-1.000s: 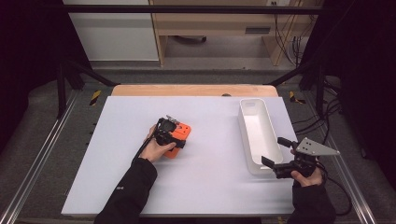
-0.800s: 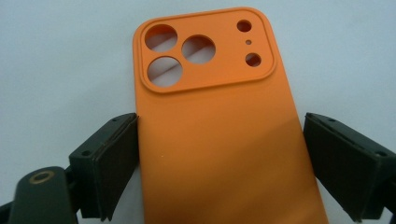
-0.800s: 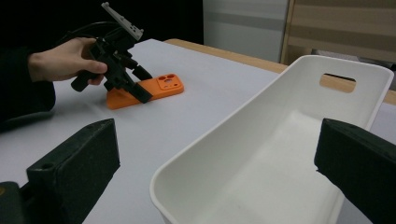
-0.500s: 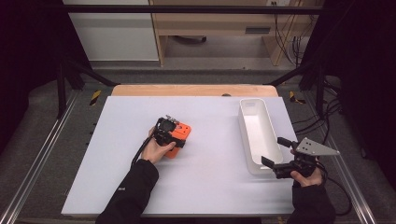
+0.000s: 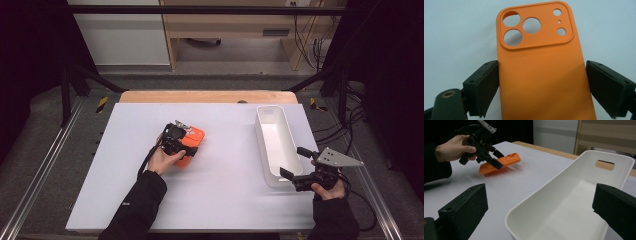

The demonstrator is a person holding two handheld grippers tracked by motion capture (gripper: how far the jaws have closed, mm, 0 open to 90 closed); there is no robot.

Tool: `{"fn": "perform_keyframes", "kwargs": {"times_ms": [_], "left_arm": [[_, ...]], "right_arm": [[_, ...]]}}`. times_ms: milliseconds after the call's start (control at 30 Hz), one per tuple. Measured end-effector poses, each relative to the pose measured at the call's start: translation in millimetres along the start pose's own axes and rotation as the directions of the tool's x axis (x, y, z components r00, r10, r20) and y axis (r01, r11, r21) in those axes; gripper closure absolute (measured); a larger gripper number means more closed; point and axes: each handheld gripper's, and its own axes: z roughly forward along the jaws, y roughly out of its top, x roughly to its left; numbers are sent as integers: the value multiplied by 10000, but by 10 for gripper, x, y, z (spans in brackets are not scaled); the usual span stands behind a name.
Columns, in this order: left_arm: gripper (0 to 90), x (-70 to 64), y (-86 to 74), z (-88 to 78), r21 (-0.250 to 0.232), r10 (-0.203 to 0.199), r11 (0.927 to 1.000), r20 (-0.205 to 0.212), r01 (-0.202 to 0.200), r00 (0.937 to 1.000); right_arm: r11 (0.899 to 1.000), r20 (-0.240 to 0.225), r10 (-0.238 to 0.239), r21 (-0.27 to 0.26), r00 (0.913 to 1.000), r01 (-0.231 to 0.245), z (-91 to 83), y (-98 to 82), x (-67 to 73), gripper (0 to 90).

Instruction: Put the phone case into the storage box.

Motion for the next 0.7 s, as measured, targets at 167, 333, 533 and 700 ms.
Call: {"fn": "perform_keyframes", "kwargs": {"times_ms": [167,333,533,700], "left_arm": [[129,-23,13,-99,-212,127,9997,37,-126,9999],[130,-43,8,-227,-412,323,9986,140,-317,9994],[130,-43,-58,-397,-785,464,9960,380,-433,9982],[130,-22,-139,-490,-892,520,9948,396,-483,9979]], "right_arm": [[10000,9,-30,7,10000,30,4,-1,0,4],[10000,17,-38,7,10000,38,3,-1,0,4],[10000,25,-45,25,10000,45,5,-2,3,4],[10000,34,-57,50,10000,57,10,-3,6,4]]}}
